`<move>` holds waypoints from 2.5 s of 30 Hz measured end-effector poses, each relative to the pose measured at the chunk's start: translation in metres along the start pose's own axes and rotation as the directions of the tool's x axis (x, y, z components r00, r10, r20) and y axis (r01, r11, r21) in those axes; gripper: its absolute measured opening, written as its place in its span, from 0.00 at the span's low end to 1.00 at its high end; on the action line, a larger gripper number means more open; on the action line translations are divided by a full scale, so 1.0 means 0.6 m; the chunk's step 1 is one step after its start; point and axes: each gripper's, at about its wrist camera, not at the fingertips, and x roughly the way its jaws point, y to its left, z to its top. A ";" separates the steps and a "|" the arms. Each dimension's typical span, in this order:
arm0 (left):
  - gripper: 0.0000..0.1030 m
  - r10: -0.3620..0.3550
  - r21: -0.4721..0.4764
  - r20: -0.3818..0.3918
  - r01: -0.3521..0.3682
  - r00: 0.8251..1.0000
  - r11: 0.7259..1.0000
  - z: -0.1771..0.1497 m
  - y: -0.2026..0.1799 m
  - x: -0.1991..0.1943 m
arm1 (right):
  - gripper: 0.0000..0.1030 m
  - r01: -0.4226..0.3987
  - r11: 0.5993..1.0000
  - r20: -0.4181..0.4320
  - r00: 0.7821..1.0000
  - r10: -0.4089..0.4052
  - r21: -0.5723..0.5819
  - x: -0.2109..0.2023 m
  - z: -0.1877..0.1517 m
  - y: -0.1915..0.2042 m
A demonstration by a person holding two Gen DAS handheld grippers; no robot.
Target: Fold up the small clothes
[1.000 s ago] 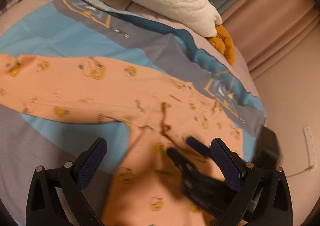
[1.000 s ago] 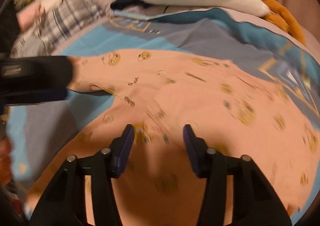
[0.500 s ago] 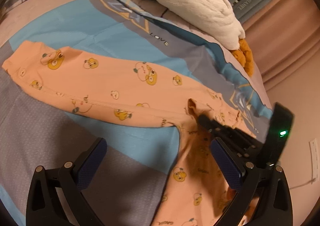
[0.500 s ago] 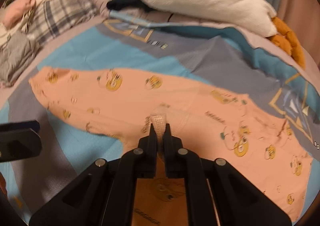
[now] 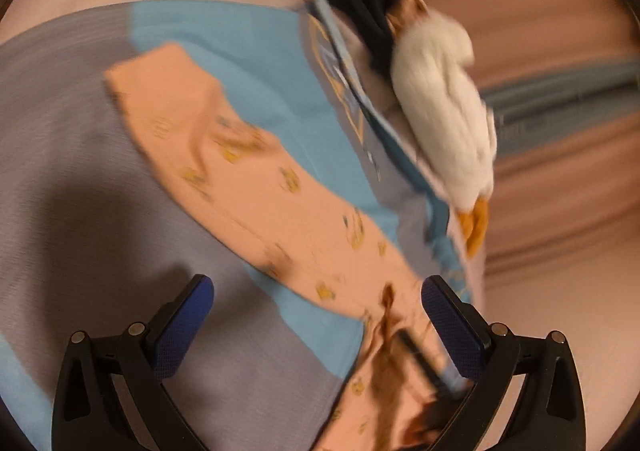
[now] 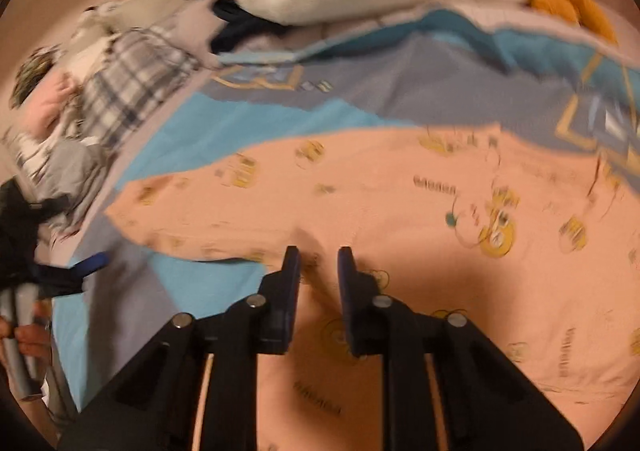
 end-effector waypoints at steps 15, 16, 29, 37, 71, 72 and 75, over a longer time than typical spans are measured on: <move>0.98 0.002 -0.196 0.188 0.035 0.982 0.980 0.108 0.090 0.030 | 0.22 -0.074 0.997 0.095 0.993 0.074 -0.005 -0.079 -0.028 0.011; 0.90 0.025 -0.191 0.209 0.016 0.978 0.982 0.113 0.088 0.029 | 0.22 -0.077 0.997 0.098 0.992 0.077 -0.004 -0.087 -0.032 0.009; 0.02 0.152 -0.055 0.245 -0.142 0.958 0.988 0.118 0.025 0.016 | 0.27 -0.006 0.999 0.100 0.995 0.002 0.041 -0.151 -0.088 -0.047; 0.02 -0.021 0.349 0.154 -0.034 0.988 0.937 0.000 -0.266 0.055 | 0.29 -0.082 0.964 0.170 0.985 0.039 0.253 -0.204 -0.112 -0.136; 0.74 0.250 0.764 -0.143 -0.053 0.958 0.643 -0.293 -0.215 0.147 | 0.52 -0.099 0.844 0.227 0.974 -0.027 0.528 -0.265 -0.138 -0.273; 0.74 0.255 0.749 -0.133 -0.071 0.958 0.659 -0.283 -0.198 0.134 | 0.53 -0.084 0.851 0.222 0.974 -0.038 0.518 -0.263 -0.135 -0.272; 0.74 0.250 0.697 -0.125 -0.095 0.960 0.711 -0.266 -0.166 0.108 | 0.51 0.017 0.854 0.104 0.991 -0.083 0.521 -0.223 -0.123 -0.282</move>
